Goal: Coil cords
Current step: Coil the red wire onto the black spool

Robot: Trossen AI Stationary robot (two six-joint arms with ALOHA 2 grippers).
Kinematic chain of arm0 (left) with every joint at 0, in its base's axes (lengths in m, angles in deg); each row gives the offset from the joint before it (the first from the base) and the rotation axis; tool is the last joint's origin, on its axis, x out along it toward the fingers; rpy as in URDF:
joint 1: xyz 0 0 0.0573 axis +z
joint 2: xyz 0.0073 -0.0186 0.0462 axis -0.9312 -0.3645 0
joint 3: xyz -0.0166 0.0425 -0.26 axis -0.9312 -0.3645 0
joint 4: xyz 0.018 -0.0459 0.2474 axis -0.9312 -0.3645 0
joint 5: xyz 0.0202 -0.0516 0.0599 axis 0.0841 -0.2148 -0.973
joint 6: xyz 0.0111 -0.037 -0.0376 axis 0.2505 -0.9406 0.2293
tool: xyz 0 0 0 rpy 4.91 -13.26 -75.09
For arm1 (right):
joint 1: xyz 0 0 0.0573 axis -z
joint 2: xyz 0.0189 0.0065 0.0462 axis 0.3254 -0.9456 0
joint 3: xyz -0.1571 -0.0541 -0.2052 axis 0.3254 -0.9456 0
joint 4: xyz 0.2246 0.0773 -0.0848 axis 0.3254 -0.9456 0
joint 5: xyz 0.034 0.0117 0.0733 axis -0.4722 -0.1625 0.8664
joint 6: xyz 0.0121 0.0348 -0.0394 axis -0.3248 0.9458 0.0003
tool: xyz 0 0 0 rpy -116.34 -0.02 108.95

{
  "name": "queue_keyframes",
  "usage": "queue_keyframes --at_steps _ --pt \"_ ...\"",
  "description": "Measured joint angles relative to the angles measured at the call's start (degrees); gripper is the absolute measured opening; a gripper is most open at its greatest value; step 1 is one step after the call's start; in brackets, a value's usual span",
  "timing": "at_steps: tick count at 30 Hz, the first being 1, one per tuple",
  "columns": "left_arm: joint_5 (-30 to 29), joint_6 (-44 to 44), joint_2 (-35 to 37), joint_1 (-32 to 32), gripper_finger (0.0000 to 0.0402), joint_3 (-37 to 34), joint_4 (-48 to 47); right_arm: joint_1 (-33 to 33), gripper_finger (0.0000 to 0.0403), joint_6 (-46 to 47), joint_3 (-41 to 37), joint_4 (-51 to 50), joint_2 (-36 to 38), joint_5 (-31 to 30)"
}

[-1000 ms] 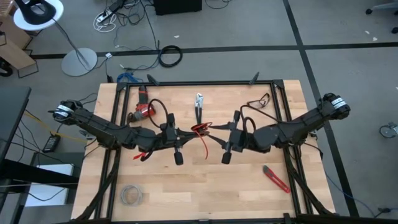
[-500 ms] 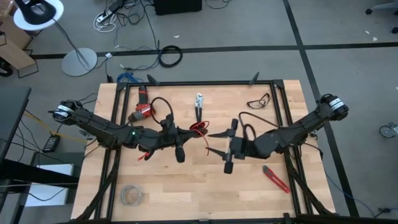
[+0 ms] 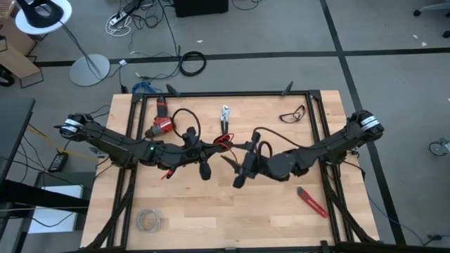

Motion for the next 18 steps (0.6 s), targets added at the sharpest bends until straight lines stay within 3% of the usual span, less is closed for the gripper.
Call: queue_keyframes --at_steps 8,18 --pt "1.99 1.49 0.0 0.02 0.0 0.0 0.19 3.47 0.0189 5.83 0.08 -9.24 0.15 -1.68" --pt "1.68 3.23 0.0 0.13 0.0 0.0 0.29 3.76 0.0189 5.42 0.08 -10.47 0.17 -10.69"
